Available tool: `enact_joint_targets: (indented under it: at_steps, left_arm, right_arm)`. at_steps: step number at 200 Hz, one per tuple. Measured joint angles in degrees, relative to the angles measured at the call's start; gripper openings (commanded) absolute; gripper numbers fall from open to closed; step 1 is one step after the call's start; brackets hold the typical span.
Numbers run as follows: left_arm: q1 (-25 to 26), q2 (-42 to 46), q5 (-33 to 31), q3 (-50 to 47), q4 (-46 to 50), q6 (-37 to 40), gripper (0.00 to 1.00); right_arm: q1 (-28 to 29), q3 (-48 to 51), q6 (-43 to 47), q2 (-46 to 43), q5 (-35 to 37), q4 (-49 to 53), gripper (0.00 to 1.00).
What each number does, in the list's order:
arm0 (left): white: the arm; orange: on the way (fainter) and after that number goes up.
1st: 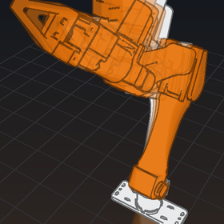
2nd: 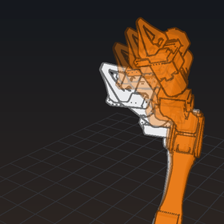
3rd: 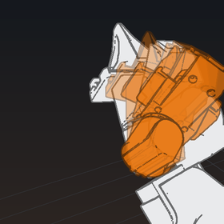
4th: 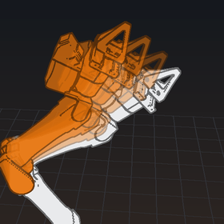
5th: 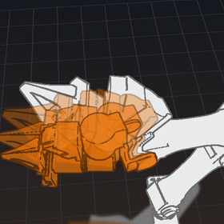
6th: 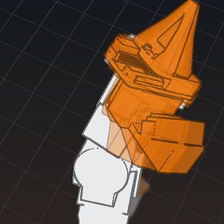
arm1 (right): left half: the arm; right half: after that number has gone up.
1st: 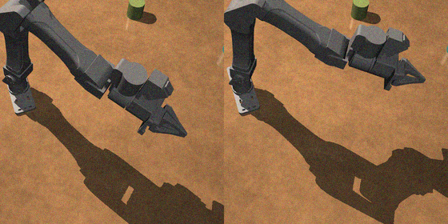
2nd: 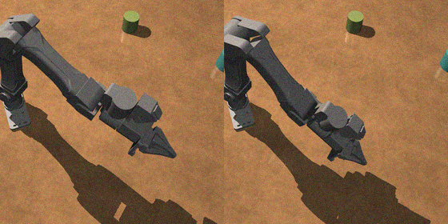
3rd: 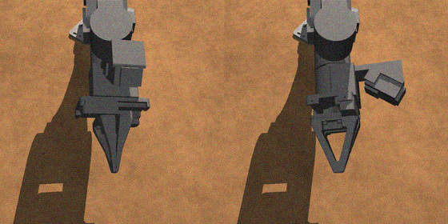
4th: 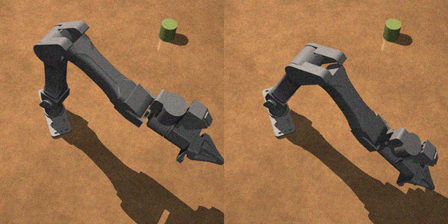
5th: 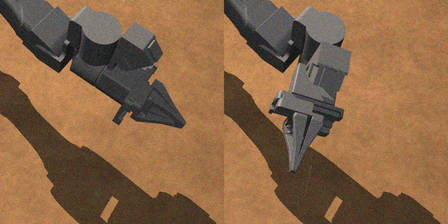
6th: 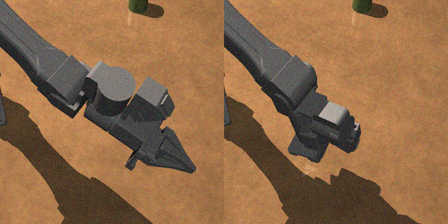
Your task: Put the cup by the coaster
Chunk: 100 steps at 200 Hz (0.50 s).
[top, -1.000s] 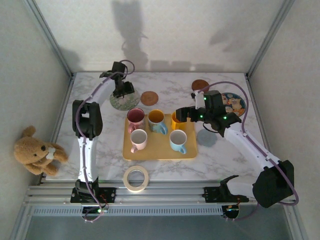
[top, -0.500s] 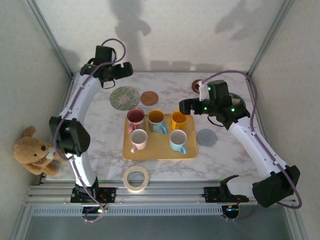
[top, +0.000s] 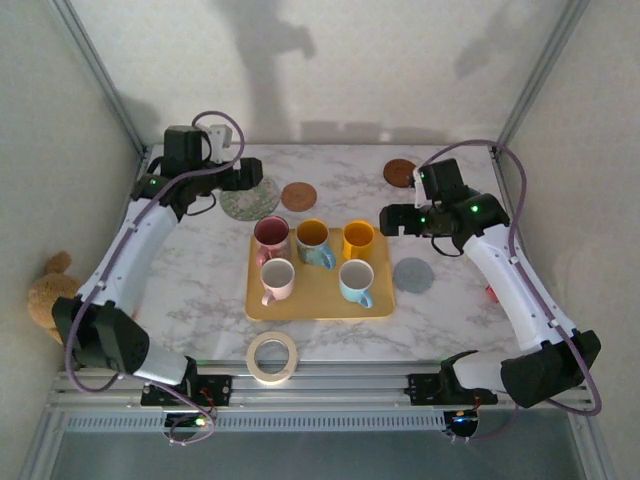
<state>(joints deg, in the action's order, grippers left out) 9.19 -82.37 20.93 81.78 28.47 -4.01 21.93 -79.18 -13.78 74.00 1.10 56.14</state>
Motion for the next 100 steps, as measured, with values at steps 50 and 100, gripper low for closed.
enact_joint_targets:
  at_steps: [50, 100]
  left_arm:
    - [0.0, 7.3, 5.9, -11.23, -5.86, 4.98, 1.0]
    - [0.68, 11.78, 13.55, -22.51, -11.3, 13.53, 1.0]
  right_arm:
    - [-3.02, 6.56, -3.69, -0.61, 0.44, 2.14, 0.82]
    - [-6.88, 13.35, -7.13, -0.35, 0.42, 1.55, 0.62]
